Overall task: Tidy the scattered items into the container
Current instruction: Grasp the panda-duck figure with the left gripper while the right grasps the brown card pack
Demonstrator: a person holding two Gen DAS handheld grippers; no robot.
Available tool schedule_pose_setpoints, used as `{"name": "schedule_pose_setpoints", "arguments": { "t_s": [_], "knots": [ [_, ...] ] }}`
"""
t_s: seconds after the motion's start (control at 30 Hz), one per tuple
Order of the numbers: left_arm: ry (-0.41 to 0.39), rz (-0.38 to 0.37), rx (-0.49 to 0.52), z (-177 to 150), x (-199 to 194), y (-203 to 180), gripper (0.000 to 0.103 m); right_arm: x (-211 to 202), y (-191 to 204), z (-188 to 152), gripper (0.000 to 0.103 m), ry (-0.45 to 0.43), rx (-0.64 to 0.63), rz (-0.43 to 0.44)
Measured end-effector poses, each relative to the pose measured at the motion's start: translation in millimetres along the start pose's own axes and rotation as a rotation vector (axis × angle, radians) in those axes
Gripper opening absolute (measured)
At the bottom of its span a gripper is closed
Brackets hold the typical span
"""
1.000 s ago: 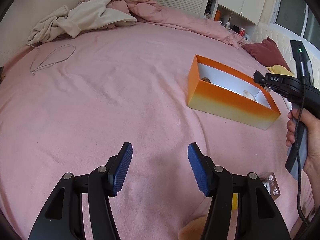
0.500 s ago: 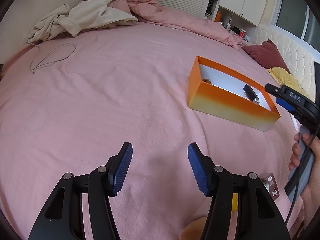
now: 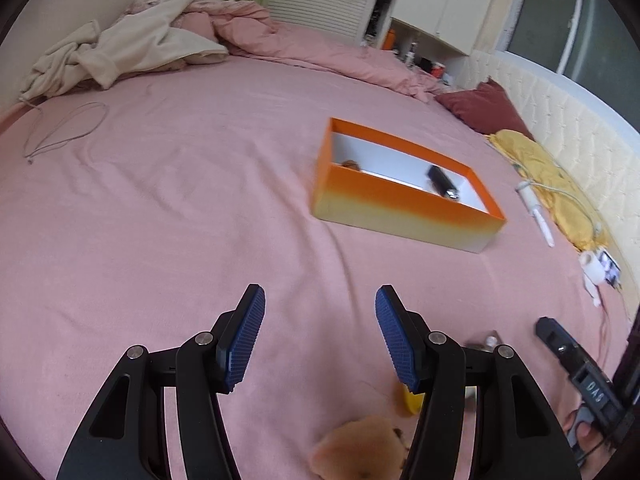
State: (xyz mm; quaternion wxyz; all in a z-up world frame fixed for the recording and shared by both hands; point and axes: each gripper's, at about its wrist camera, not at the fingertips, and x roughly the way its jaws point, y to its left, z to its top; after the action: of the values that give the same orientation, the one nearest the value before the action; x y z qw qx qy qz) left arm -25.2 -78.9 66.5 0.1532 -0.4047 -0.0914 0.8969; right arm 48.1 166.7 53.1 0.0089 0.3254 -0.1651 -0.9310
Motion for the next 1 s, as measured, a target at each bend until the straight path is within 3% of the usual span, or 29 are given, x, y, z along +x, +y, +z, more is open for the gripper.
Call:
{"name": "schedule_pose_setpoints", "arguments": {
  "t_s": [0.07, 0.13, 0.3, 0.43, 0.5, 0.6, 0.63, 0.77, 0.83, 0.9, 0.93, 0.97, 1.0],
  "knots": [
    [0.022, -0.08, 0.03, -5, -1, -11, 0.059, -4, 18, -10, 0.043, 0.008, -0.094, 0.059],
    [0.049, -0.123, 0.089, -11, 0, -24, 0.059, 3, 33, -14, 0.034, 0.066, -0.178, 0.061],
    [0.133, -0.167, 0.27, -28, 10, -59, 0.059, 30, 39, -25, 0.035, 0.252, -0.175, 0.09],
    [0.268, -0.156, 0.317, -45, 36, -71, 0.06, 35, 39, -31, 0.036, 0.276, -0.208, 0.094],
    [0.288, -0.175, 0.268, -45, 44, -65, 0.061, 36, 38, -30, 0.035, 0.275, -0.199, 0.097],
    [0.276, -0.212, 0.102, -35, 45, -42, 0.034, 31, 37, -28, 0.027, 0.252, -0.188, 0.095],
    [0.268, -0.217, 0.072, -33, 43, -36, 0.03, 29, 36, -27, 0.024, 0.239, -0.173, 0.095],
    [0.255, -0.209, 0.06, -33, 40, -32, 0.029, 22, 24, -18, 0.019, 0.219, -0.093, 0.113],
    [0.264, -0.185, 0.098, -36, 43, -39, 0.029, 20, 22, -18, 0.019, 0.204, -0.101, 0.099],
    [0.282, -0.148, 0.154, -40, 49, -48, 0.029, 23, 26, -21, 0.035, 0.219, -0.138, 0.075],
    [0.287, -0.126, 0.181, -43, 52, -53, 0.029, 26, 29, -24, 0.054, 0.24, -0.157, 0.06],
    [0.287, -0.11, 0.204, -44, 54, -56, 0.029, 30, 31, -28, 0.059, 0.261, -0.171, 0.051],
    [0.284, -0.103, 0.216, -44, 53, -58, 0.029, 34, 32, -33, 0.057, 0.279, -0.176, 0.049]
  ]
}}
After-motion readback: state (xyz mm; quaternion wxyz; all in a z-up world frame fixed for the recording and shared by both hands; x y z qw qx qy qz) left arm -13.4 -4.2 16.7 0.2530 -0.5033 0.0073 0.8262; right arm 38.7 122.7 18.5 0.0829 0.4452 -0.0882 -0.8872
